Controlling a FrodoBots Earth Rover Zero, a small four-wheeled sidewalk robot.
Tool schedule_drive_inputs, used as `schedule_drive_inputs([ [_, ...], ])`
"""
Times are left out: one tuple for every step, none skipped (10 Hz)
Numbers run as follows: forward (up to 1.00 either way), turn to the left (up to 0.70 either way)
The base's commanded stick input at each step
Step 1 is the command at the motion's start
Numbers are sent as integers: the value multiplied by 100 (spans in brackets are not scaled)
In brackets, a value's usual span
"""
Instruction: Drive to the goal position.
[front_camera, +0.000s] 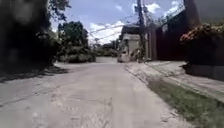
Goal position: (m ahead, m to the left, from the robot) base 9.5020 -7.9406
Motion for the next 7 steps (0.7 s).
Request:
schedule_drive_inputs([
  [100,-4],
  [100,-3],
  [100,-3],
  [100,-4],
  [100,-7],
  [100,-28],
  [100,-38],
])
